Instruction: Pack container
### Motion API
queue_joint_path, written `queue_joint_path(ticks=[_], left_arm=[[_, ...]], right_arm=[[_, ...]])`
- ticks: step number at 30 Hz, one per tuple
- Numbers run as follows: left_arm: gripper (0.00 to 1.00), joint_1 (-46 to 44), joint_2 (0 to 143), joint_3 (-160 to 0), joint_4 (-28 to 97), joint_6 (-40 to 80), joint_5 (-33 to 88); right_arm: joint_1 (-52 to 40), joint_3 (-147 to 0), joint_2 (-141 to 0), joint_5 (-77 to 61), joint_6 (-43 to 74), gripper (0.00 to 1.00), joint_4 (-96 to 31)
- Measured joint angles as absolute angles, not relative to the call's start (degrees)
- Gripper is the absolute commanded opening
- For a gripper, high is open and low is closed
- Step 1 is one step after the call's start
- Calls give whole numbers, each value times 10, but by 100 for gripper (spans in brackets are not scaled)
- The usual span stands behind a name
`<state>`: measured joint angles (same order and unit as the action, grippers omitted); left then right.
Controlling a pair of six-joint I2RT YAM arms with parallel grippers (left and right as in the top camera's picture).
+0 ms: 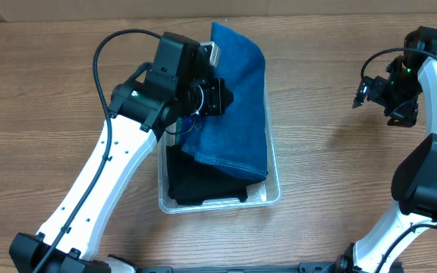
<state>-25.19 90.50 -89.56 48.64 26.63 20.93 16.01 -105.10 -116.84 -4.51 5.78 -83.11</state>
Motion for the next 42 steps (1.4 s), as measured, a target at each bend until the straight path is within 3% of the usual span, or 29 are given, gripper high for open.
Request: queue_joint_path(ticks=[8, 9, 11, 13, 19, 22, 25, 26, 28, 34, 35, 36, 38, 39, 42], left_arm=[[5, -255, 925, -895, 524, 368, 197], [13, -255, 925, -895, 529, 383, 191], [56, -255, 925, -895, 540, 405, 179], [70, -255, 925, -895, 546, 420, 168], [69, -250, 924, -896, 565, 402, 105], [50, -226, 924, -896, 594, 390, 9], [50, -197, 924, -896, 606, 384, -96], [41, -193, 924, -896, 606, 384, -123], [35, -190, 924, -896, 597, 380, -164], [47, -185, 924, -896, 602, 354, -200], [60, -176, 922, -896, 608, 352, -200], [66, -165, 921, -896, 611, 349, -200], [96, -135, 915, -897, 616, 346, -199], [100, -115, 911, -898, 617, 344, -199], [100, -38, 903, -903, 617, 343, -200]], right_arm=[[160, -1051, -1168, -45, 58, 100, -831], [160, -1051, -1168, -45, 58, 100, -831], [160, -1051, -1168, -45, 58, 100, -831], [160, -1051, -1168, -45, 58, 100, -831], [160, -1051, -1168, -45, 58, 100, -831], [160, -1051, -1168, -45, 58, 100, -831], [160, -1051, -1168, -45, 58, 100, -831], [160, -1051, -1168, -45, 58, 100, -830], [160, -1051, -1168, -45, 58, 100, -829], [160, -1051, -1168, -54, 57, 100, -820], [160, -1051, -1168, -62, 53, 100, -814], [159, -1053, -1168, -68, 52, 100, -811], [154, -1070, -1168, -74, 45, 100, -806], [149, -1087, -1167, -75, 42, 100, -804], [114, -1153, -1156, -77, 29, 100, -788]])
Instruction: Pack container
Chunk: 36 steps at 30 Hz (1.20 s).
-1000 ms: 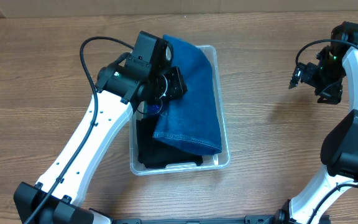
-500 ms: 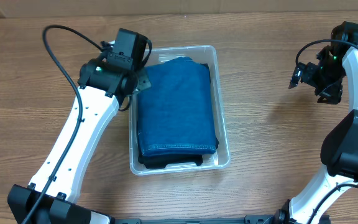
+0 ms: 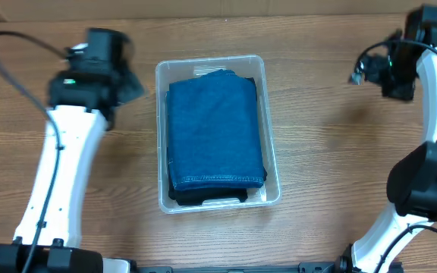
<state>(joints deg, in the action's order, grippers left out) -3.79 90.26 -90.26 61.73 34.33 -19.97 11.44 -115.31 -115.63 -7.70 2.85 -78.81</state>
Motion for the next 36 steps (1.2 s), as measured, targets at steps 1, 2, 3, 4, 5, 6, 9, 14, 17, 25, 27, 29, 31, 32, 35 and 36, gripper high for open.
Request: queue_joint_path(ticks=[1, 2, 3, 4, 5, 6, 9, 14, 17, 25, 27, 29, 31, 32, 35, 36], left_arm=[[100, -12, 902, -904, 617, 343, -198], [100, 6, 902, -904, 617, 343, -197], [100, 20, 902, -904, 617, 343, -197], [100, 35, 902, -904, 617, 343, -196], [100, 42, 902, -904, 616, 343, -196], [100, 51, 902, -904, 613, 343, -195], [100, 65, 902, -904, 604, 330, -191], [100, 88, 900, -904, 603, 309, -156], [100, 90, 883, -904, 606, 284, -119], [100, 90, 611, -761, 576, 236, -55], [100, 90, 529, -699, 582, 236, -48], [100, 90, 451, -648, 600, 236, -45], [100, 90, 387, -611, 604, 236, -42], [100, 90, 365, -602, 610, 236, -40], [100, 90, 328, -596, 632, 236, -37], [100, 90, 324, -596, 639, 236, -36]], right_arm=[[95, -1179, -1148, -80, 26, 100, -779], [83, -1191, -1142, -82, 24, 100, -770], [69, -1203, -1135, -84, 23, 100, -756], [54, -1212, -1127, -87, 21, 100, -743], [44, -1216, -1122, -91, 20, 100, -741], [38, -1217, -1119, -96, 19, 100, -744], [38, -1217, -1118, -104, 16, 100, -770], [40, -1217, -1100, -102, 15, 100, -786], [40, -1211, -1042, -85, 15, 100, -784], [40, -1023, -748, -65, 12, 100, -712], [40, -921, -673, -64, 12, 100, -700], [40, -843, -602, -64, 14, 100, -702], [40, -759, -508, -64, 15, 100, -708], [40, -732, -465, -64, 15, 100, -721], [41, -684, -373, -64, 15, 100, -773], [40, -674, -354, -64, 15, 100, -799]])
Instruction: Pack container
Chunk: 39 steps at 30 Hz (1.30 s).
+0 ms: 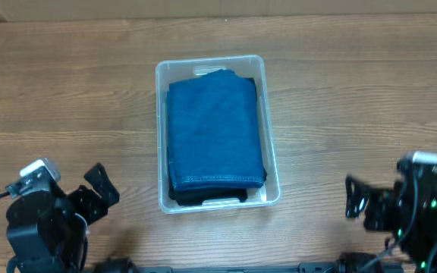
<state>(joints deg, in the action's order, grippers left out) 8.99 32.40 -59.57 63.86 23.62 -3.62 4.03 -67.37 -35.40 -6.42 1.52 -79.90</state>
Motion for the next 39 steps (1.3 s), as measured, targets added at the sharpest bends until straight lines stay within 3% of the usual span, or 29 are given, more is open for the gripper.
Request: queue_joint_path(ticks=[17, 27, 37, 39], left_arm=[[100, 90, 323, -592, 693, 236, -36], [100, 90, 323, -592, 693, 236, -36], [100, 90, 323, -591, 694, 236, -36], [100, 90, 323, -591, 694, 236, -36]], right_arm=[[40, -658, -343, -42, 15, 100, -794], [14, -415, -144, -65, 15, 100, -556], [11, -114, -8, -70, 14, 100, -100], [11, -81, -8, -68, 15, 100, -69]])
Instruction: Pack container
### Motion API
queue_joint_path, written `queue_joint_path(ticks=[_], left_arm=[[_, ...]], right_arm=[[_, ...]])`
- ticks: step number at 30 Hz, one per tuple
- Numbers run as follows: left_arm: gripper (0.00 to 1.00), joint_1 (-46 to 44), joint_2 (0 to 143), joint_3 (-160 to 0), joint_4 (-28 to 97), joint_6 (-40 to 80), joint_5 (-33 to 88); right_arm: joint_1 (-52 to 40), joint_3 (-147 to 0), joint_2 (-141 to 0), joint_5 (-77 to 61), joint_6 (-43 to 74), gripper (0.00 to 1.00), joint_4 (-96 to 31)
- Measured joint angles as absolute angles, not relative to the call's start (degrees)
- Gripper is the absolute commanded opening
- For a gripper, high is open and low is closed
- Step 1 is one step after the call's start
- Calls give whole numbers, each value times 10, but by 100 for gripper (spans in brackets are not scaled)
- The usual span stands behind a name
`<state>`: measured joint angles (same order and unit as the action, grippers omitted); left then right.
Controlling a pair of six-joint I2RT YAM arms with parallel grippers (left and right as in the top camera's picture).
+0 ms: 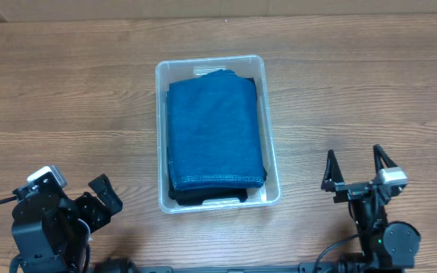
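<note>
A clear plastic container (273, 163) stands in the middle of the wooden table. Folded blue jeans (215, 133) lie flat inside it, on top of a black garment (207, 197) whose edge shows at the near end. My left gripper (103, 199) is drawn back to the near left of the table, open and holding nothing. Down at the near right, my right gripper (353, 171) points away from the front edge with its two fingers spread, also open and holding nothing. Both grippers are well apart from the container.
The wooden table (355, 91) stretches around the container on all sides. The arms' bases sit along the front edge, and a cable runs off the left arm at the lower left.
My right gripper has turned at the near right, and its two fingers now point up the table. My left gripper has shifted only slightly. The container and clothes have not moved.
My left gripper was over the container on the blue jeans, which lay partly draped over the far rim. Then the jeans lay flat inside and the left gripper was out to the far left. Later both arms were drawn back to the front edge, where they are now.
</note>
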<state>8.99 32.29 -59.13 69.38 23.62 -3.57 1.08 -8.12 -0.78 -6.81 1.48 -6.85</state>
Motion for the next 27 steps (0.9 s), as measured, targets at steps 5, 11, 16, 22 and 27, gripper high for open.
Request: queue_joint_path(ticks=[5, 11, 16, 22, 27], left_arm=[[100, 90, 323, -591, 694, 236, -36], [100, 90, 323, -591, 694, 236, -36], [100, 90, 323, -591, 694, 236, -36], [100, 90, 323, -591, 694, 236, -36], [100, 90, 323, -592, 694, 236, -36]], right_arm=[[11, -48, -12, -65, 15, 100, -159], [11, -48, -12, -66, 15, 100, -159], [11, -48, -12, -66, 15, 100, -159], [11, -48, -12, -66, 15, 100, -160], [11, -48, -12, -66, 15, 100, -159]])
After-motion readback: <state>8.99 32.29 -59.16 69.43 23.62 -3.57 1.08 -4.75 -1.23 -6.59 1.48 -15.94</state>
